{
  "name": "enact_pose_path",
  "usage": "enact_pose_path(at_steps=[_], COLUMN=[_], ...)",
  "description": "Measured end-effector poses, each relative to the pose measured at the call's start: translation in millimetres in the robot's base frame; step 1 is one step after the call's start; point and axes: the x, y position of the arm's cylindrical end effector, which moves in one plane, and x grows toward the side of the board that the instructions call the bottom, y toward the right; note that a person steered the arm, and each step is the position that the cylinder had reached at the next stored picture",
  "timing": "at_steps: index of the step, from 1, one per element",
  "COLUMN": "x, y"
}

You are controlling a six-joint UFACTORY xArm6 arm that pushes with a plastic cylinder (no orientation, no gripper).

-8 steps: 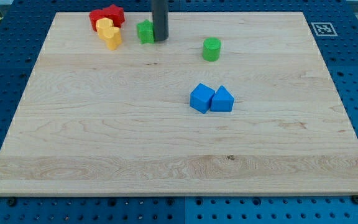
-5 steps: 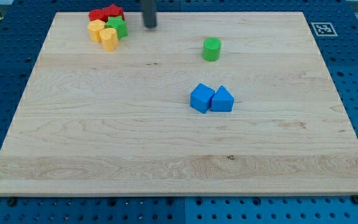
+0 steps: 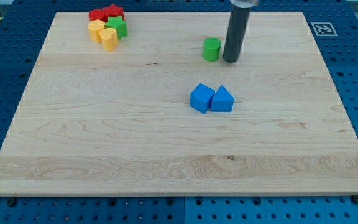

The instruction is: Place the green circle close to the green star

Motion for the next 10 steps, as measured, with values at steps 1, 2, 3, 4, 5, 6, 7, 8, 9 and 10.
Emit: enact_pose_path(at_steps=[1,2,3,4,5,6,7,8,9,10], x=[-13,-24,-38,-53,-64,-69,-67,-70,-101,-122], y=[-20,-50,-88,-121,-146,-175,-180,-129,-108,-138])
